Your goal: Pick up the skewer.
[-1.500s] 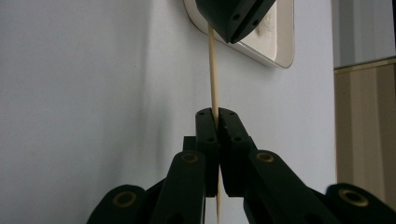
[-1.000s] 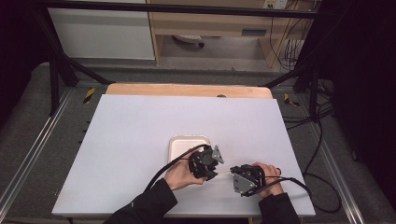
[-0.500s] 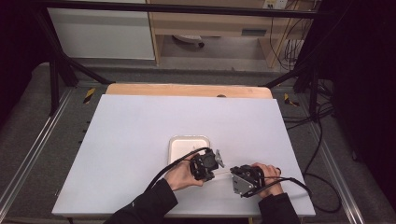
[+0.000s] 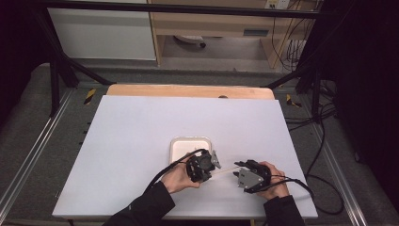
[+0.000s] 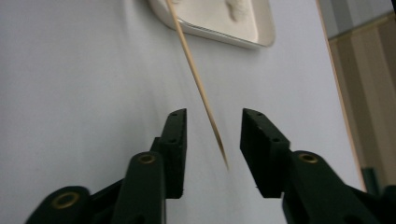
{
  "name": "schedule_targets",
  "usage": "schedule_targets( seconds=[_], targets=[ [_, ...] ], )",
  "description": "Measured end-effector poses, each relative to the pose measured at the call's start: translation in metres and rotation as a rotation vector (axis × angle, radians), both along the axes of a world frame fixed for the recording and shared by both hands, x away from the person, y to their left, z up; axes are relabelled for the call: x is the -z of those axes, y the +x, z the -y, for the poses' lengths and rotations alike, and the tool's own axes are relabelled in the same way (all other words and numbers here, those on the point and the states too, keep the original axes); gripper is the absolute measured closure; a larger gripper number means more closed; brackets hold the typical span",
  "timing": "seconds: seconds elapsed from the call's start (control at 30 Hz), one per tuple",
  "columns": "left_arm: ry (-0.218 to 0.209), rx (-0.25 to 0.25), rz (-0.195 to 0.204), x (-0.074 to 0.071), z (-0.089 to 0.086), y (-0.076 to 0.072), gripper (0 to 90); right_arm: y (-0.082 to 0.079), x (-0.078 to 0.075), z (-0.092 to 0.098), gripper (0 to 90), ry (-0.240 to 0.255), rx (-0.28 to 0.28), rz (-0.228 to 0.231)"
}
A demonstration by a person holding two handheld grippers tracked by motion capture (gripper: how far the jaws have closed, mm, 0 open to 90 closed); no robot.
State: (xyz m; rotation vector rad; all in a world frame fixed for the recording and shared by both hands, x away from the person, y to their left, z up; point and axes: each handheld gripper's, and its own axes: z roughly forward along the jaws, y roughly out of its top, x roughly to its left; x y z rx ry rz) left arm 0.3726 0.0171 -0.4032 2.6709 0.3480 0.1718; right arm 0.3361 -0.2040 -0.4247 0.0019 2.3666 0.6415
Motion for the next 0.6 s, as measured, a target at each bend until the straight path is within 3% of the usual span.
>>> schedule_targets(
  seconds=[0.07,0.1,0.23,0.27,0.3,0.37,0.4,0.6],
  targets=[
    [-0.006,-0.008,0.001,0.000,-0.004,0.000,88.6,0.001,-0.001,0.003,55.9,0.028,0.027,-0.013],
    [-0.013,-0.014,0.005,-0.001,-0.008,0.001,88.6,0.002,-0.001,0.008,48.8,0.094,0.081,-0.045],
    [-0.061,-0.067,0.009,-0.002,-0.029,0.001,88.6,0.005,-0.001,0.016,36.5,0.198,0.175,-0.103],
    [-0.061,-0.067,0.009,-0.002,-0.029,0.001,88.5,0.005,-0.001,0.016,36.5,0.198,0.175,-0.103],
    [-0.074,-0.066,0.006,-0.002,-0.032,0.002,88.5,0.007,0.001,0.018,31.0,0.251,0.217,-0.123],
    [-0.092,-0.084,0.013,-0.003,-0.041,0.001,88.5,0.008,0.002,0.019,29.1,0.268,0.239,-0.137],
    [-0.104,-0.098,0.022,-0.005,-0.046,0.000,88.5,0.009,0.004,0.022,26.7,0.296,0.279,-0.164],
    [-0.173,-0.165,0.053,-0.009,-0.073,-0.005,88.5,0.011,0.008,0.024,18.8,0.347,0.342,-0.231]
  ],
)
